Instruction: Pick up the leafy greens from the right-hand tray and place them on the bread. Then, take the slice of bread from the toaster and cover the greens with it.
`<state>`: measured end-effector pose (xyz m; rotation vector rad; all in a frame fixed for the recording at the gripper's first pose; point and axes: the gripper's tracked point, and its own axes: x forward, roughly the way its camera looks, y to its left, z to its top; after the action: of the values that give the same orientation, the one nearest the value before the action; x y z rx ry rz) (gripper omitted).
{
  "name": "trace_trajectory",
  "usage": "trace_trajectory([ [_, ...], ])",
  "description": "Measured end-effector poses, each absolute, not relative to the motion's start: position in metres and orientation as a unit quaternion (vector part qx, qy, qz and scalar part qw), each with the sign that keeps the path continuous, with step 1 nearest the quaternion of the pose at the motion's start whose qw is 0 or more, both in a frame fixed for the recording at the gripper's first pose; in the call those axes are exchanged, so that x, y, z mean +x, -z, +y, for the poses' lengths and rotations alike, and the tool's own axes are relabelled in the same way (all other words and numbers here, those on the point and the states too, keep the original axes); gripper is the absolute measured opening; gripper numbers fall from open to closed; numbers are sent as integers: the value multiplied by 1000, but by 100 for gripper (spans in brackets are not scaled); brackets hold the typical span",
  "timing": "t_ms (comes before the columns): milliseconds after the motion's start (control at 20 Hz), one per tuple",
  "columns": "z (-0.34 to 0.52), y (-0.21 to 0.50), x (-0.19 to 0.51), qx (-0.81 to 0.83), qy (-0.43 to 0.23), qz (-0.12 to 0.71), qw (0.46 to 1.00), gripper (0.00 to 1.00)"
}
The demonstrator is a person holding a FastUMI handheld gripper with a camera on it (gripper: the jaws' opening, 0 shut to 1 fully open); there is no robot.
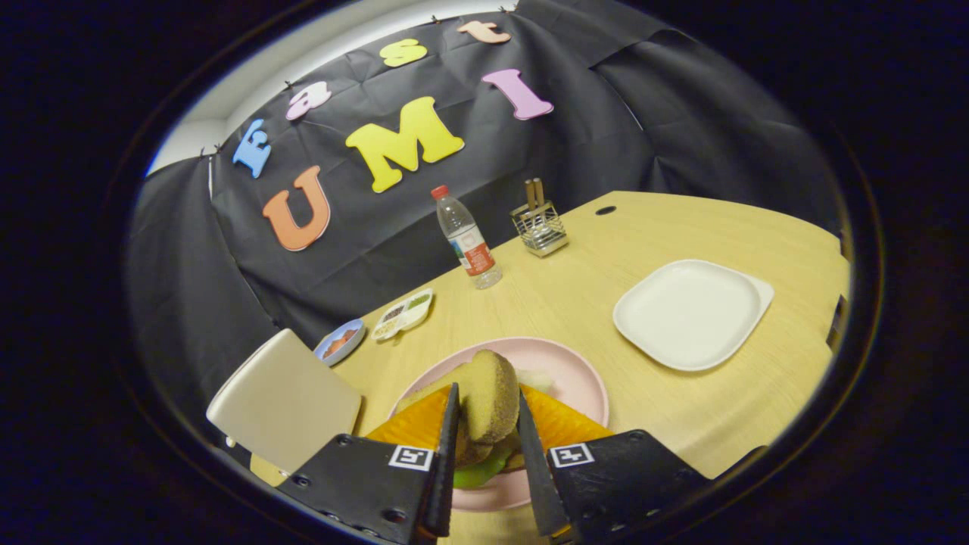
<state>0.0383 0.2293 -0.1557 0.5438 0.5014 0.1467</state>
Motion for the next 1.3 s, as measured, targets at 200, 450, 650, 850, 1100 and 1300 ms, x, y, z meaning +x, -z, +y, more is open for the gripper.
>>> trace_trajectory([
  [200, 216, 162, 37, 257, -60, 253, 931, 62],
  [450, 189, 125, 37, 199, -61, 192, 959, 88],
  [650, 154, 63, 24, 118, -57, 97, 987, 94],
  [850, 107, 10, 2, 74, -33, 25, 996, 97],
  [1100, 56, -38, -26, 45, -9, -31, 998, 95],
  [1300, 42, -55, -48, 41, -12, -38, 998, 95],
])
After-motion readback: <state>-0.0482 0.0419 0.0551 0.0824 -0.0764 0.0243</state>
